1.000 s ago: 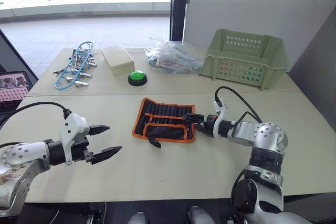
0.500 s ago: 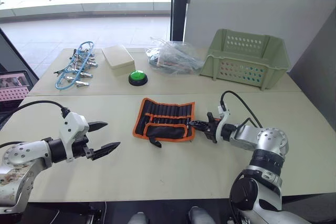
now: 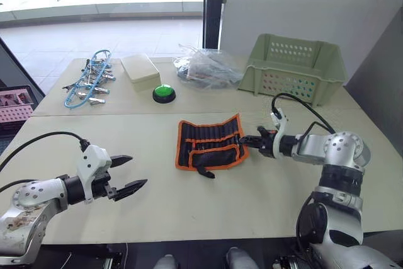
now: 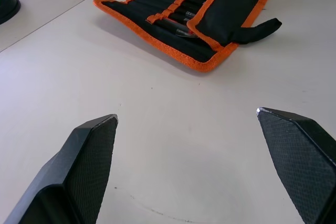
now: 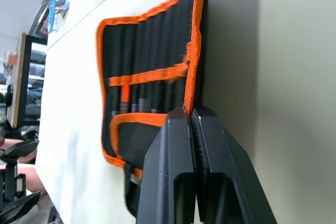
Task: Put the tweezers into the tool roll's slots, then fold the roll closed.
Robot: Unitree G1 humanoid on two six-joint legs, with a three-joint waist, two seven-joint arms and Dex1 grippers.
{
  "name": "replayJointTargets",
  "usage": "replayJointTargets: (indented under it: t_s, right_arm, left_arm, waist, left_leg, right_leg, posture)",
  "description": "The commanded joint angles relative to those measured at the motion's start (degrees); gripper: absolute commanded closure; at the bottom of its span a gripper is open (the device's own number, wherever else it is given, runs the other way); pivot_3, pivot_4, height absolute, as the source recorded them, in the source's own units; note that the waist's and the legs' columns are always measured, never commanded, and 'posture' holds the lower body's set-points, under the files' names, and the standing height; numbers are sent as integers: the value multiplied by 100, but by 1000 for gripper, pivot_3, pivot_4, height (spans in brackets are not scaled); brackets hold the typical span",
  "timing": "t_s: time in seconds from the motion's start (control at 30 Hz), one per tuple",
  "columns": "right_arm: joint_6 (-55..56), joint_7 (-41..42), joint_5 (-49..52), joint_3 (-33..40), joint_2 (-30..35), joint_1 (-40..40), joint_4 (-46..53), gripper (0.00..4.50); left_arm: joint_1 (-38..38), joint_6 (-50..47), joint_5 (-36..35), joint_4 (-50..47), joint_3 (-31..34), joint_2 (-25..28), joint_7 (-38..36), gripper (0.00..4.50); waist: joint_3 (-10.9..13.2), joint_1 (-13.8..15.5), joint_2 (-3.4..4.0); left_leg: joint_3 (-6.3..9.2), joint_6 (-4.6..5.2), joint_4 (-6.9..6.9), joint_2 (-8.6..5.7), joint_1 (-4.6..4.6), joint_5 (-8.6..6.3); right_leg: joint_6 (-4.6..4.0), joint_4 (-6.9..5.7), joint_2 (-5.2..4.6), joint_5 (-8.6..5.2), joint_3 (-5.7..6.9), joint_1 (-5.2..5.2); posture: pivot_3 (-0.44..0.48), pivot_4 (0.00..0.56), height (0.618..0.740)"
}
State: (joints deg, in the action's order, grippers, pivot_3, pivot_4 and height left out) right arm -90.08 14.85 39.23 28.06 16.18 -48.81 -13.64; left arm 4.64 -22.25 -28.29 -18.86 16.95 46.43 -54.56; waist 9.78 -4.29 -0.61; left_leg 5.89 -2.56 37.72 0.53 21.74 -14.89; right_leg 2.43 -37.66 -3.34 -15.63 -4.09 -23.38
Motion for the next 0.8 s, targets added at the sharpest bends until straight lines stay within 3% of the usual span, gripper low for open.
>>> replayJointTargets:
  t_s: [0.03,0.5,0.67,0.8]
  right_arm:
    - [-36,79,80,-106,-244,-268,11,4463]
    - [877,-55,-396,-752,-1018,83,-421,4463]
    - [1167,231,-511,-1094,-904,204,-583,4463]
    - [1126,521,-379,-1189,-804,258,-547,3232]
  left_arm:
    - [140,179,109,-194,38,-17,45,0]
    - [293,233,217,-316,16,-129,260,0]
    - [291,231,229,-325,-23,-147,266,0]
    - [180,101,138,-288,-31,-132,240,0]
  waist:
    - [0,-11,0]
    - [-1,28,0]
    - [-1,27,-1]
    - [-2,31,-1]
  left_leg:
    - [0,1,0,2,-1,0]
    - [-3,1,3,-9,32,0]
    - [-8,0,4,-7,37,0]
    - [-10,0,4,-7,35,0]
  right_leg:
    - [0,-1,1,0,0,-1]
    - [-2,-30,-9,1,-3,-47]
    - [-5,-41,-9,3,-3,-64]
    - [-6,-42,-8,4,-2,-63]
  posture:
    - [0,150,740]
    - [0,150,740]
    - [0,150,740]
    - [0,150,740]
